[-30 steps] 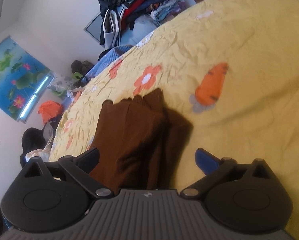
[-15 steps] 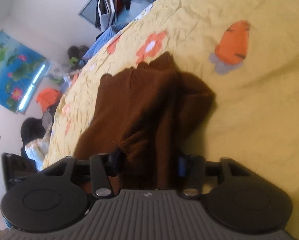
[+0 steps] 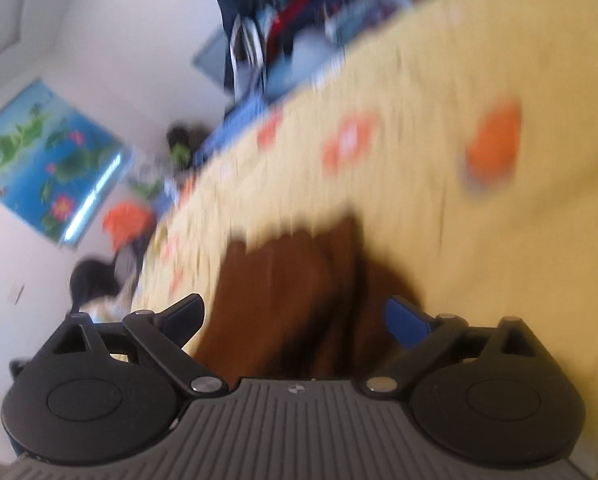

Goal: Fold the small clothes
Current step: 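Grasp the end of the folded sweater with the left gripper while the right gripper grasps beside it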

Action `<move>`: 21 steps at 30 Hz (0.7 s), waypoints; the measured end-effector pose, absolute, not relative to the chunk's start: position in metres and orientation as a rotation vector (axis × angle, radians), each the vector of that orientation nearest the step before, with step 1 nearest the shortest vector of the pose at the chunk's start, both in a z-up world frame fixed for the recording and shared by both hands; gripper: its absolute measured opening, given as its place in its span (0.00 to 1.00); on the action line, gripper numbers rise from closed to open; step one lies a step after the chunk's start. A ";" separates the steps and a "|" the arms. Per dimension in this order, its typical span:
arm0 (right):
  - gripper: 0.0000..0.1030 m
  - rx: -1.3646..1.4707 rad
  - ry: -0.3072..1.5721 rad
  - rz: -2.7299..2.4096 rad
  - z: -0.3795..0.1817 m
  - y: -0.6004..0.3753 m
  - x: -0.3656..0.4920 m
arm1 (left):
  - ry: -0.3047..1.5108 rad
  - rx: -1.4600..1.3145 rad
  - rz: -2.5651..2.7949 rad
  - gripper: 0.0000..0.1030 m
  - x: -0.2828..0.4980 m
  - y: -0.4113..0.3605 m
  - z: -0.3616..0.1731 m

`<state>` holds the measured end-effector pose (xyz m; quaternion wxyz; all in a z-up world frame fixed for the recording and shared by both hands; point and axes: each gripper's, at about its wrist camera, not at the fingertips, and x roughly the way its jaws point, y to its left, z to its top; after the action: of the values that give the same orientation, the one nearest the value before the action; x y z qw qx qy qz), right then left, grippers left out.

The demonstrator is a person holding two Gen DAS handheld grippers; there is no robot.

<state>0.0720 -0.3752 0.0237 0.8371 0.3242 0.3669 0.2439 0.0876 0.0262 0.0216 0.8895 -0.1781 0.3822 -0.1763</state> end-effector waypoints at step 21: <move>0.62 0.458 0.910 0.555 -0.004 -0.325 0.147 | 0.899 -0.340 -0.289 0.81 0.165 -0.004 -0.016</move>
<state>0.1475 -0.3249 -0.0044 0.8363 0.2164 0.4300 0.2623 0.1650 -0.0037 -0.0159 0.8767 -0.1629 0.4309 -0.1386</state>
